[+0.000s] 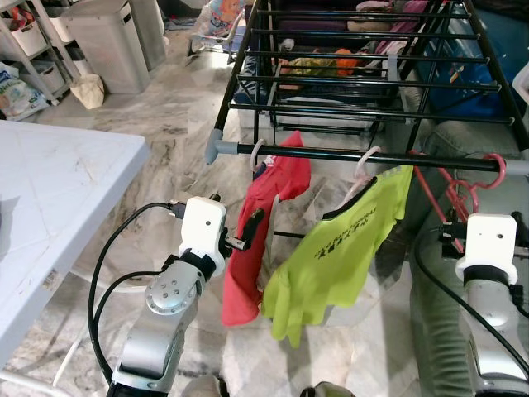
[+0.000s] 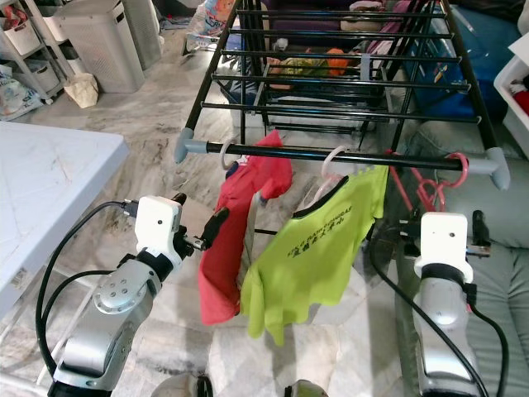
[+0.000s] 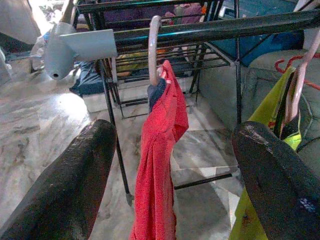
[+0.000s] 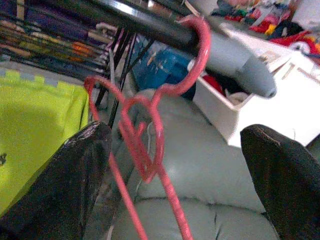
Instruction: Hang hanger
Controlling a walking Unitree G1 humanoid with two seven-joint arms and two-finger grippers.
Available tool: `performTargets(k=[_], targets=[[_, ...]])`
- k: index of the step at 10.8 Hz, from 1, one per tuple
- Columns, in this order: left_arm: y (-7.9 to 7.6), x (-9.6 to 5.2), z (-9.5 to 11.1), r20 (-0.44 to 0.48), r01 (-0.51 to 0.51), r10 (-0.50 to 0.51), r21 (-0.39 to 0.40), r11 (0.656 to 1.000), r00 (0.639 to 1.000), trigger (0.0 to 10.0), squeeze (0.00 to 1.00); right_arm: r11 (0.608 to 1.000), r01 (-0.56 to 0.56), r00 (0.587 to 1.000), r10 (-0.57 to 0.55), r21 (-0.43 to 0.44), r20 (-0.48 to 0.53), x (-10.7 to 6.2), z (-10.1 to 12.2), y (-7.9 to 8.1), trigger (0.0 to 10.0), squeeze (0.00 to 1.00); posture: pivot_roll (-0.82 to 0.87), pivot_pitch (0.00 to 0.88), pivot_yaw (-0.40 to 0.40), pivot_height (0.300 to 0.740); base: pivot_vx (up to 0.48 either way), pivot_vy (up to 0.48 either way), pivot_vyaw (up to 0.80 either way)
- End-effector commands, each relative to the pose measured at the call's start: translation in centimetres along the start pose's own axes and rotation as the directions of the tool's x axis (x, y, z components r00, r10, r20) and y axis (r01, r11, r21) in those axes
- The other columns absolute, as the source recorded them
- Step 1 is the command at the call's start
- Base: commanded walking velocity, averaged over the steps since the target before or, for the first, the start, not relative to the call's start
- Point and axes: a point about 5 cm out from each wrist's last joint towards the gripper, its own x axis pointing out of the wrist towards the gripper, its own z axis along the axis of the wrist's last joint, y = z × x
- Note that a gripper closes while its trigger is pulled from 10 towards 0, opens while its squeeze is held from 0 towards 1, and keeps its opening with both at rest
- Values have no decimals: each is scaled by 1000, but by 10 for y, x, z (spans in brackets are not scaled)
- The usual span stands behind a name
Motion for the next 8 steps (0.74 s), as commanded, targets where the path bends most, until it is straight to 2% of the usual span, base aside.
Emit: performTargets(k=[1,3,4,5,6,8], targets=[[1,0,-2,-5,-7,7,14,1000,1000,10000,0,1000,-19,1000,19,-1,19,-5,8,4,10000,1000,-17,49,47,740,-274,0,0],[1,0,-2,-6,-6,6,17,1000,1000,10000,0,997,-80,997,80,15,11,-13,11,14,10000,1000,-24,41,52,740,-291,0,0],[1,1,-4,-10,-4,4,18,1000,1000,10000,0,988,-146,989,146,43,2,-16,12,27,10000,1000,-27,39,54,740,-289,0,0],[1,1,-5,-13,-3,3,19,1000,1000,10000,0,968,-243,970,242,57,24,-14,18,42,10000,890,-28,33,57,740,-289,0,0],[3,1,-4,-13,-4,4,23,1000,1000,10000,0,947,-318,948,316,46,48,-13,23,46,10000,0,-22,30,60,740,-289,0,0],[9,0,-4,-16,-10,11,34,999,1000,10000,0,923,-384,922,382,12,63,-5,24,47,10000,0,-19,28,64,740,-272,0,0]])
